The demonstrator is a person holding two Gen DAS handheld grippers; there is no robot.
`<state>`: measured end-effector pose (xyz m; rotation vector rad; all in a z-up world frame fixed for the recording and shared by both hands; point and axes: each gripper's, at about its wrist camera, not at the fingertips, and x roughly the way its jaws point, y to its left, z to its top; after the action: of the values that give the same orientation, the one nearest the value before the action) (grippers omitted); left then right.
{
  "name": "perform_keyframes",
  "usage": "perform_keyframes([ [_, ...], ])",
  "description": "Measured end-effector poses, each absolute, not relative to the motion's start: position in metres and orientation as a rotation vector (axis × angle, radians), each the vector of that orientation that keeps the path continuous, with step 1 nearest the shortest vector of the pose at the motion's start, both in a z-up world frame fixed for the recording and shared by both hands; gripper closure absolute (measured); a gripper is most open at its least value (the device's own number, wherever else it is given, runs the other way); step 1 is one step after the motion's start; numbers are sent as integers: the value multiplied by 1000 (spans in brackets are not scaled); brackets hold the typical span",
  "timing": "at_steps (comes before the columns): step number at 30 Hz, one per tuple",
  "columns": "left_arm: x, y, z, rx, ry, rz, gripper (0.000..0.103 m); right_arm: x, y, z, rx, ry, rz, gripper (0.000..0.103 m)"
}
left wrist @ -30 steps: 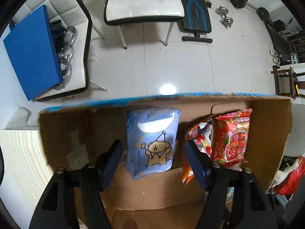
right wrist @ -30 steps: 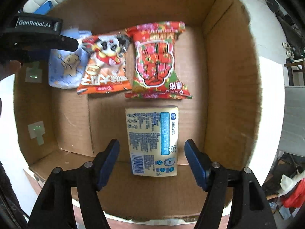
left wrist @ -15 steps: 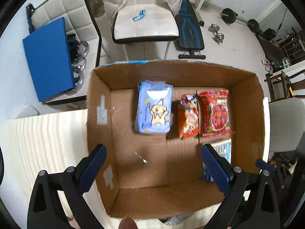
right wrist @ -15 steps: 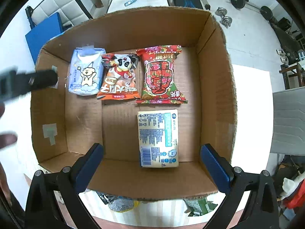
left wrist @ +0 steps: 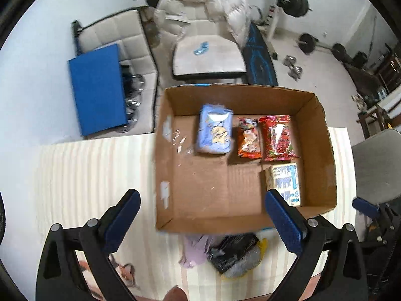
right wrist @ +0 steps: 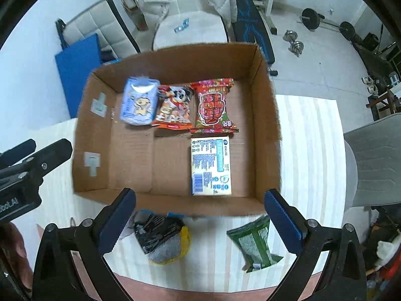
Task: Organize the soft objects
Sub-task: 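Grasp the lilac cloth with left tool while right tool grasps the steel scrubber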
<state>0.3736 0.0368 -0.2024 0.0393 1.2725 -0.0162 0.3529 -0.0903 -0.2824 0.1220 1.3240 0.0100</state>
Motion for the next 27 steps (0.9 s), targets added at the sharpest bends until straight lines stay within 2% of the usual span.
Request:
perform_keyframes([
  [4,325,55,-212,37,1249,54,2,307,-94,-305,233,1348,57,0],
  [8,290,77,-261,2,1354,94,2,272,-88,-387,433,1529,104,1],
  [10,279,87,-289,-38,1437,101,2,266,-83,-423,480,1598,95,10],
  [12,271,95,-312,-62,1484,111,2,265,-76,-457,492,1649,68,23],
  [14,266,97,-327,-71,1511,116,2,266,-70,-479,481,1671,48,24],
  [18,268,95,-352,-73,1548,81,2,265,-60,-491,429,1678,47,44],
  [19,270,92,-358,-67,1556,69,2,265,-57,-489,384,1682,57,54],
  [25,289,72,-403,-13,1618,10,2,253,-58,-477,35,1725,76,58],
  [27,293,68,-413,-15,1635,-6,10,248,-64,-473,-36,1732,85,57],
])
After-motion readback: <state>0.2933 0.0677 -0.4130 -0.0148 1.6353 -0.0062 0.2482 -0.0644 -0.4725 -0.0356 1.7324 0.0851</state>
